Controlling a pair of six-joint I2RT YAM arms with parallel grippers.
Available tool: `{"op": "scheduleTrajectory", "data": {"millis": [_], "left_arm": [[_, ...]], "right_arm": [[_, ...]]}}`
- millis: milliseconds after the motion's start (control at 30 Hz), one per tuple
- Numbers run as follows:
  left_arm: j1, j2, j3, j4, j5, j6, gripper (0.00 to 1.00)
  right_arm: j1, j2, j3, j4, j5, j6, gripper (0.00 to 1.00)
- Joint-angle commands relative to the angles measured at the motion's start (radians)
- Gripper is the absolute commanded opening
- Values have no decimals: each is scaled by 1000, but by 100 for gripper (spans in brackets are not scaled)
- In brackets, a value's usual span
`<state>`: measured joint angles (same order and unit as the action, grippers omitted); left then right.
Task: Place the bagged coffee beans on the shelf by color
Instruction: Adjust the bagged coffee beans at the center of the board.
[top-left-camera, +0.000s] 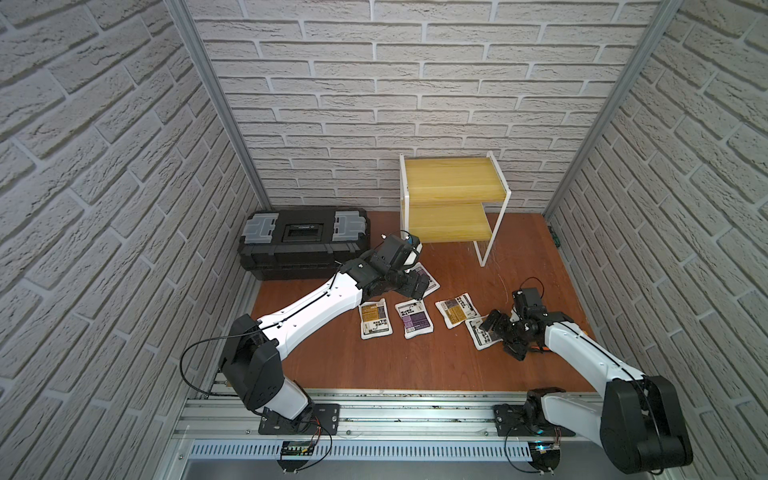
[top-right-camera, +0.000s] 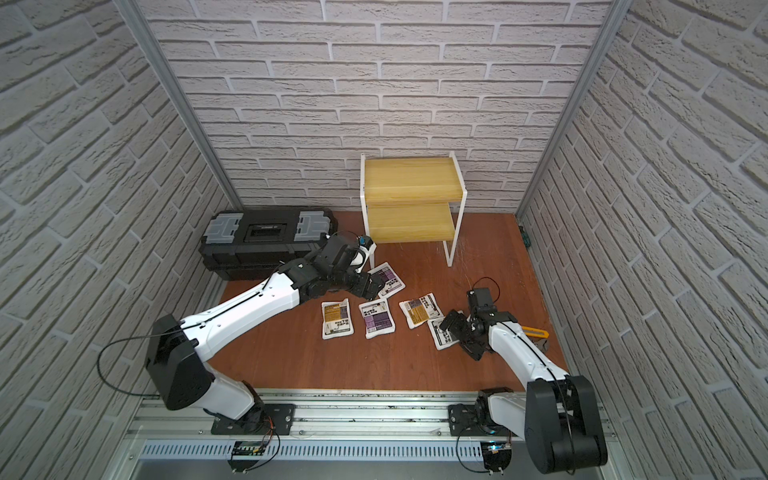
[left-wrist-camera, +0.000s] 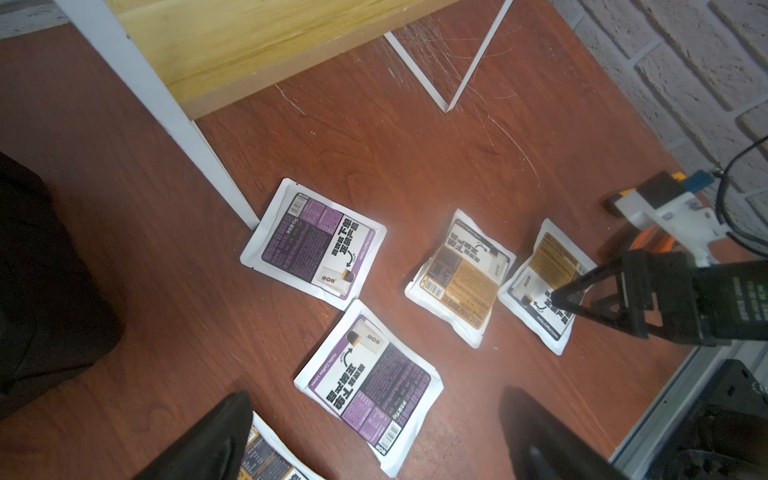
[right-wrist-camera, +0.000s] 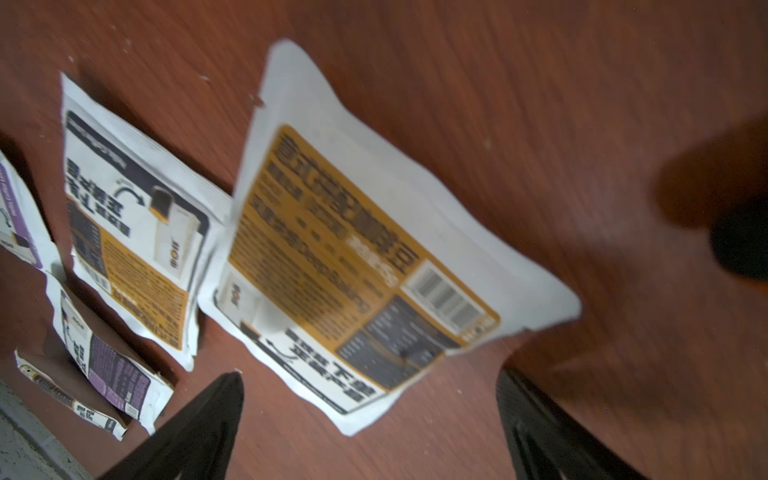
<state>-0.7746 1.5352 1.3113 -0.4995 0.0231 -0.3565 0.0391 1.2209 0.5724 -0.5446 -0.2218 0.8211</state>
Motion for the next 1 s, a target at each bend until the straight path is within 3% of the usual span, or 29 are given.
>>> {"op": "scheduleTrajectory", "data": {"millis": [0,367,633,967], "left_arm": [[-4,17,21,41,-9,21,99],[-9,65,23,43,1,31,98],[-69,188,121,11,-7,59,98],[-166,428,336,-71,-69,121,98]], "right_arm": [[-2,87,67,98,23,-54,99],[3,336,241,238,-169,-102,100],[-12,129,187,103,-119,-124,100],[-171,0,23,25,-188,-164,100]]}}
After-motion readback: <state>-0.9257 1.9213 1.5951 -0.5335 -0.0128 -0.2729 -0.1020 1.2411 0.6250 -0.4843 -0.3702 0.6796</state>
